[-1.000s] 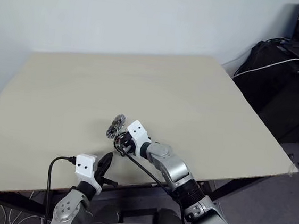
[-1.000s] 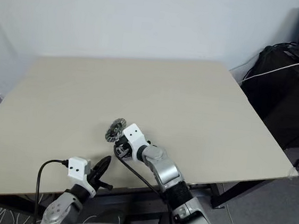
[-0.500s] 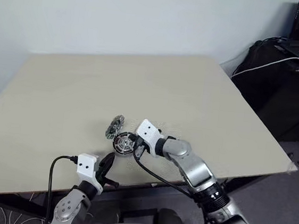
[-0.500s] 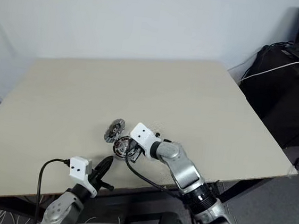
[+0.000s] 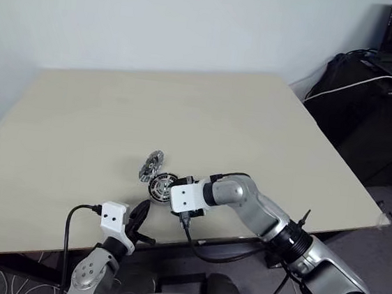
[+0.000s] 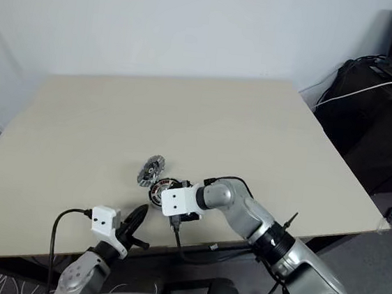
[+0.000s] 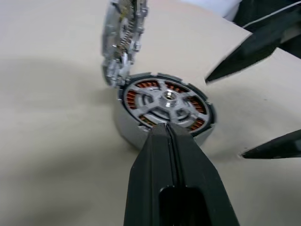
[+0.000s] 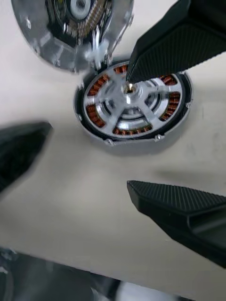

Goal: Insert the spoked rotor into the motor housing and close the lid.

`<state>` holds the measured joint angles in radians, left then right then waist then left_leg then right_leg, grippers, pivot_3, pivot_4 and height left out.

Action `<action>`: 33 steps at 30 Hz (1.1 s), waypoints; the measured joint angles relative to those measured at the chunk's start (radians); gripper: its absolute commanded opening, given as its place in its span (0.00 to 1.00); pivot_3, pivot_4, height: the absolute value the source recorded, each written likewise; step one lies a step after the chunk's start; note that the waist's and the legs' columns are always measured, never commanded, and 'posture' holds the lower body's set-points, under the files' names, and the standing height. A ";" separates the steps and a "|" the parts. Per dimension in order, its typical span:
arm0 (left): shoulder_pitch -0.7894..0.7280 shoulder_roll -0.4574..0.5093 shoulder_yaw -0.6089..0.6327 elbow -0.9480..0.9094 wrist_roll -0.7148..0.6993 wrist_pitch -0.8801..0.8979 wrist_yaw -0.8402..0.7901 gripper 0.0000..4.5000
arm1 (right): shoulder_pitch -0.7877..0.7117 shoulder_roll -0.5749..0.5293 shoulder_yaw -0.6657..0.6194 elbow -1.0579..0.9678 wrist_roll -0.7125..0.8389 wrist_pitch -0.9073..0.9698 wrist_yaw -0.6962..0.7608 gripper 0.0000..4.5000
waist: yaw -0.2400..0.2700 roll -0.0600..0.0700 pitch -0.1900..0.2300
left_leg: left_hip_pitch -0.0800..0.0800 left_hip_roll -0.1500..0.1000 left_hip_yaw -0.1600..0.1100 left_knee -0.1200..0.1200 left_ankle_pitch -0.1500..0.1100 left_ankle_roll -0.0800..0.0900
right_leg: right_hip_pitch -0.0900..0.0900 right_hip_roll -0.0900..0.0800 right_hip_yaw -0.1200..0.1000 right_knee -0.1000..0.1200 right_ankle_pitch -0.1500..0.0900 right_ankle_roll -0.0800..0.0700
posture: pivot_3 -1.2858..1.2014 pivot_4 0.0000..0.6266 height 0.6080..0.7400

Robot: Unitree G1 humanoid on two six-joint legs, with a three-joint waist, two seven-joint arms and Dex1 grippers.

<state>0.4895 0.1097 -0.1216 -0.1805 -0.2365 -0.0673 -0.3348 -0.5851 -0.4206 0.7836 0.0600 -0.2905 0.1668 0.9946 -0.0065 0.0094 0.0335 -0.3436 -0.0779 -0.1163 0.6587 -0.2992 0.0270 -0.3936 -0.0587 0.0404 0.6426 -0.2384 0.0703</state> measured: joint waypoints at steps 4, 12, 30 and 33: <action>0.006 0.001 0.004 0.018 0.023 -0.028 0.007 0.00 | -0.074 0.043 0.037 0.088 -0.028 -0.035 0.078 0.78 | -0.001 0.000 0.000 | 0.000 0.000 0.000 0.000 0.000 0.000 | 0.000 0.001 0.000 0.000 0.000 0.000 | 0.52 0.00 1.00; 0.029 -0.022 0.003 0.019 0.033 -0.037 0.023 0.00 | -0.160 0.127 0.075 0.264 -0.078 -0.107 0.158 0.78 | 0.000 0.000 0.000 | 0.000 0.000 0.000 0.000 0.000 0.000 | -0.001 0.000 0.000 0.001 0.000 -0.001 | 0.52 0.00 1.00; 0.045 -0.050 -0.006 0.002 0.032 -0.037 0.050 0.00 | -0.232 0.162 0.071 0.430 -0.146 -0.191 0.216 0.44 | 0.001 0.008 -0.006 | 0.002 -0.001 0.000 0.000 0.001 -0.001 | 0.001 0.000 0.000 0.002 0.001 0.000 | 0.52 0.00 1.00; 0.044 -0.050 -0.007 0.001 0.032 -0.037 0.051 0.00 | -0.232 0.163 0.067 0.431 -0.149 -0.190 0.211 0.22 | 0.001 0.008 -0.007 | 0.002 -0.001 0.000 0.000 0.001 -0.001 | 0.001 0.000 0.000 0.002 0.001 0.000 | 0.52 0.00 1.00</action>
<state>0.5331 0.0596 -0.1282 -0.1794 -0.2043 -0.1038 -0.2840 -0.8166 -0.2575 0.8507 0.4911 -0.4396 -0.0229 1.2054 -0.0059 0.0173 0.0265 -0.3419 -0.0784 -0.1166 0.6590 -0.2985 0.0259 -0.3929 -0.0583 0.0405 0.6446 -0.2379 0.0700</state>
